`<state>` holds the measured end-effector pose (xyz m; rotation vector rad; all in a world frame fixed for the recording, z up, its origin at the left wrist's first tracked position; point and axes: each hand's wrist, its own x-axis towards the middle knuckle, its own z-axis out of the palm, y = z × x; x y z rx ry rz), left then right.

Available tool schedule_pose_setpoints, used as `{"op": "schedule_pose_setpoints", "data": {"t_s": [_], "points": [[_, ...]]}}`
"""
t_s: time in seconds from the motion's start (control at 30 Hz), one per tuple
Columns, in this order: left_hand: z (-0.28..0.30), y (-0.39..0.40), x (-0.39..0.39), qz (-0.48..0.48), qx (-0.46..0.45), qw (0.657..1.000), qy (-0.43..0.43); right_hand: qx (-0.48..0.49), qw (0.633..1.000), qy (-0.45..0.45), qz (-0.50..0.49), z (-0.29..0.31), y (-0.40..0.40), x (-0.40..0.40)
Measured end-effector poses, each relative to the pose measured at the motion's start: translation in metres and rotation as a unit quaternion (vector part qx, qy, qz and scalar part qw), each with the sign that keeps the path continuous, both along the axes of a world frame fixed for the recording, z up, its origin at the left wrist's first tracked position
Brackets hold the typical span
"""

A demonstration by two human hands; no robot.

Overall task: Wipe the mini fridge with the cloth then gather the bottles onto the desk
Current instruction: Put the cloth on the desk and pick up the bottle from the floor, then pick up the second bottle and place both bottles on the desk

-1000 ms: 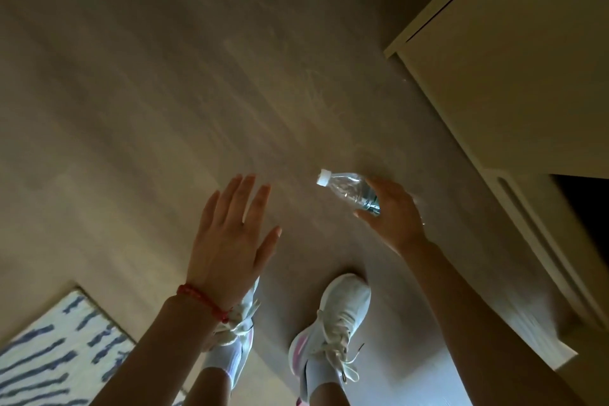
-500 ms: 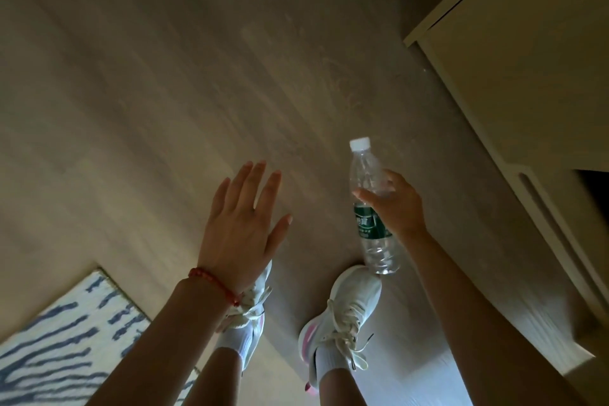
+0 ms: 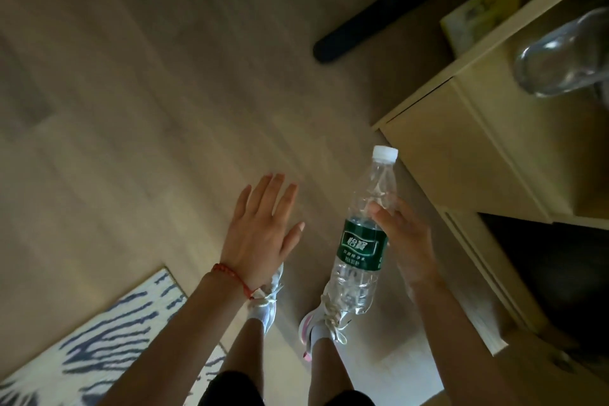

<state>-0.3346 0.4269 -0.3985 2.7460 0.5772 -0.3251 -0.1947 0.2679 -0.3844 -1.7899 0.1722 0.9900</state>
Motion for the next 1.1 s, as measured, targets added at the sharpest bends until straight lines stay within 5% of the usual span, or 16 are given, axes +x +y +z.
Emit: {"op": "schedule_pose_setpoints", "data": {"t_s": [0.4,0.7,0.93,1.1], "points": [[0.202,0.007,0.007,-0.045,0.046,0.997,-0.042,0.047,0.998,-0.040,-0.023,0.196,-0.010,-0.016],[0.292,-0.010,0.012,-0.057,0.043,0.994,-0.085,0.045,0.994,-0.086,-0.040,0.300,-0.041,-0.009],[0.316,0.010,0.032,-0.158,0.009,0.983,-0.092,0.022,0.975,-0.121,-0.183,0.337,-0.056,-0.028],[0.331,0.022,0.066,-0.268,-0.030,0.955,-0.119,0.026,0.928,-0.118,-0.353,0.345,-0.060,-0.073]]}}
